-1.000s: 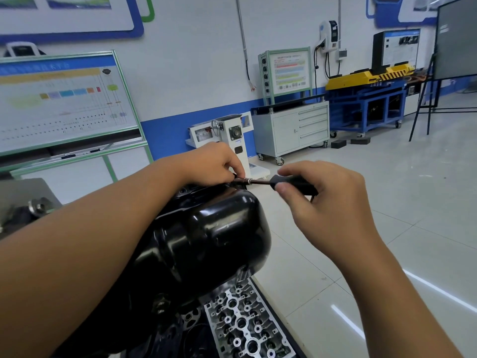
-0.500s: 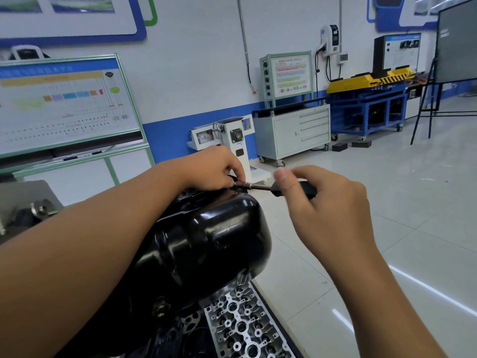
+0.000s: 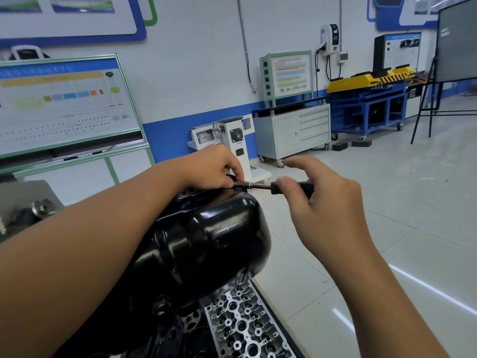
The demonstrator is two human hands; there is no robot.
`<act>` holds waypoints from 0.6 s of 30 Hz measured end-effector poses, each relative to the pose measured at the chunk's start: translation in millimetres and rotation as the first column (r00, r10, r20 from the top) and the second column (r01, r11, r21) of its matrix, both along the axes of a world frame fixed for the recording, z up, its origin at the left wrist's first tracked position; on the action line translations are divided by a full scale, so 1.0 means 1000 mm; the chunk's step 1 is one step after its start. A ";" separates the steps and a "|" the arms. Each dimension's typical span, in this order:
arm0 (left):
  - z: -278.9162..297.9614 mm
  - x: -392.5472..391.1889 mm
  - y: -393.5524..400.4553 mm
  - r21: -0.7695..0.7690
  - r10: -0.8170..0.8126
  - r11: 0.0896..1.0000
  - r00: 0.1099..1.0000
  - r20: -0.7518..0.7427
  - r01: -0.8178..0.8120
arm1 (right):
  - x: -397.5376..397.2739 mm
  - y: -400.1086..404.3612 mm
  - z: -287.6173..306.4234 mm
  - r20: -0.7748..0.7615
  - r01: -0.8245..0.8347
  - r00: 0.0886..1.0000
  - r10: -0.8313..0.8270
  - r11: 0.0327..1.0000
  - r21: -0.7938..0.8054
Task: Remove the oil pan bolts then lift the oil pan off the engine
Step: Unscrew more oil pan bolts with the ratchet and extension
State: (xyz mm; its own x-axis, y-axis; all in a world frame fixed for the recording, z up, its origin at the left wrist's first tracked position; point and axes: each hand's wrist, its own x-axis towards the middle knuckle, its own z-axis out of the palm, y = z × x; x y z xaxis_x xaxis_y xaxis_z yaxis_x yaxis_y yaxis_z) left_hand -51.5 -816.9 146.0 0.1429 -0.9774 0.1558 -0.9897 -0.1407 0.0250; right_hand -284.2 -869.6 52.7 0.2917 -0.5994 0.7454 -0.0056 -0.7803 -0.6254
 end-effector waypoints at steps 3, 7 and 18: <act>-0.001 0.001 -0.001 -0.003 0.002 1.000 1.000 -0.004 -0.002 | -0.006 -0.004 0.002 -0.051 -0.013 0.999 0.002 0.980 -0.200; 0.000 0.002 -0.001 0.009 -0.003 1.000 1.000 -0.008 0.003 | -0.005 -0.003 0.001 -0.003 -0.052 0.999 0.053 0.978 -0.200; 0.000 0.002 0.000 0.002 -0.005 1.000 1.000 -0.005 0.005 | -0.007 -0.006 0.002 -0.018 -0.017 1.000 0.011 0.934 -0.357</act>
State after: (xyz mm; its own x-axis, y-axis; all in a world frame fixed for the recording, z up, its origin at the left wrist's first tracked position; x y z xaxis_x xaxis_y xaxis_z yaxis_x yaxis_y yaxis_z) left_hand -49.4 -817.3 145.6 0.1385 -0.9785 0.1528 -0.9903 -0.1356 0.0296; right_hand -291.2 -875.2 55.1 0.3117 -0.2902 0.9048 -0.0003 -0.9523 -0.3053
